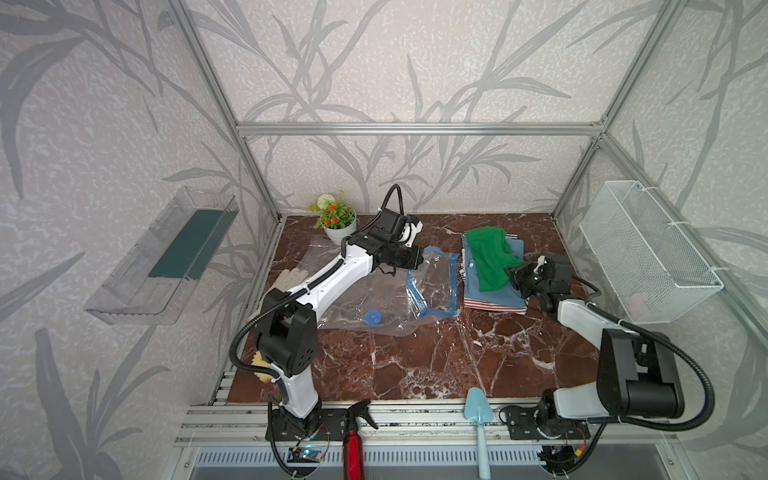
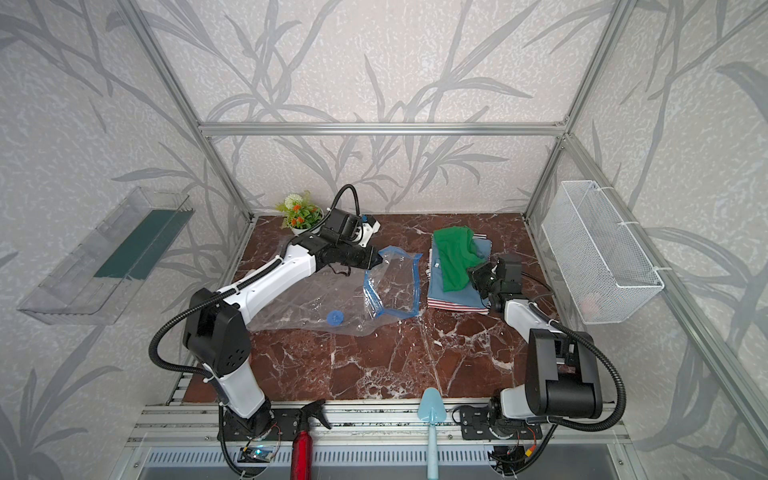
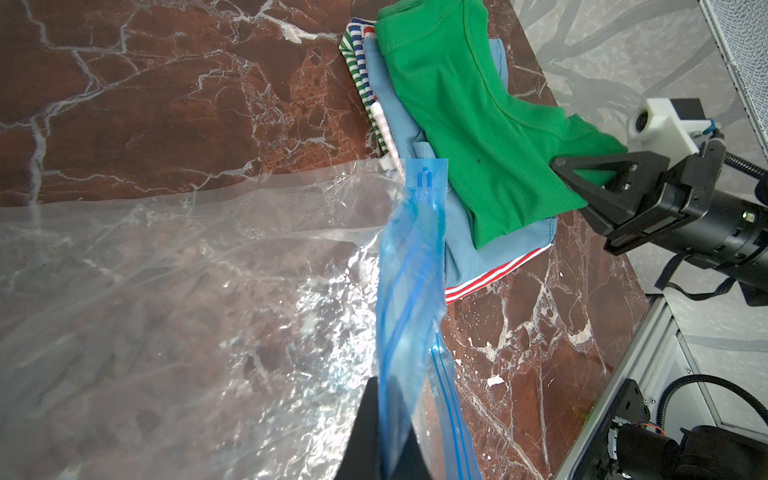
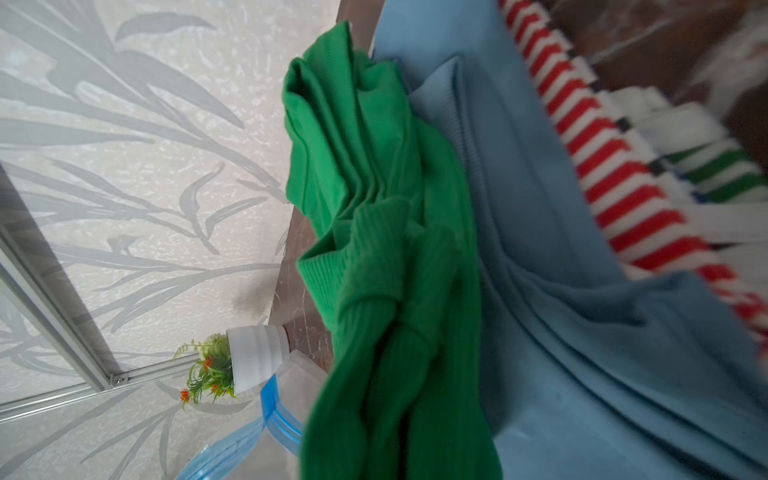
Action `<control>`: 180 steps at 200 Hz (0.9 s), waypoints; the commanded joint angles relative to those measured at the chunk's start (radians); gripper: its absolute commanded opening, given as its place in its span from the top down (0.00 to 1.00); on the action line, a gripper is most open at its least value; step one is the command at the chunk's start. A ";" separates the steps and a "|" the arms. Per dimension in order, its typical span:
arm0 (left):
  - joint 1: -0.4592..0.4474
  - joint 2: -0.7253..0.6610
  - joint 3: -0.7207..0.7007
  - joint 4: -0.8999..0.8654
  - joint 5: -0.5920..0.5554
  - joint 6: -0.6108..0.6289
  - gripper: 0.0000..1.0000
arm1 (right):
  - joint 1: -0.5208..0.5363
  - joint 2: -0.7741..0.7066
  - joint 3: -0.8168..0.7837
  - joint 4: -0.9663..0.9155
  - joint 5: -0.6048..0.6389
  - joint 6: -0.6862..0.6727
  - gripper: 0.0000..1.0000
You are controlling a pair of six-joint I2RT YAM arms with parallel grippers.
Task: Take the tank top out of the vacuum bag
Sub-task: Place the tank top on the tank top.
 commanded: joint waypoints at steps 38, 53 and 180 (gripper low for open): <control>-0.014 0.009 0.021 0.000 0.015 -0.004 1.00 | -0.094 -0.063 -0.108 0.007 0.006 -0.041 1.00; -0.018 0.008 0.021 0.000 0.016 -0.002 1.00 | -0.123 -0.062 -0.118 -0.001 -0.008 -0.065 1.00; -0.021 0.011 0.026 -0.009 0.007 0.008 1.00 | 0.018 -0.380 0.056 -0.669 0.369 -0.646 0.40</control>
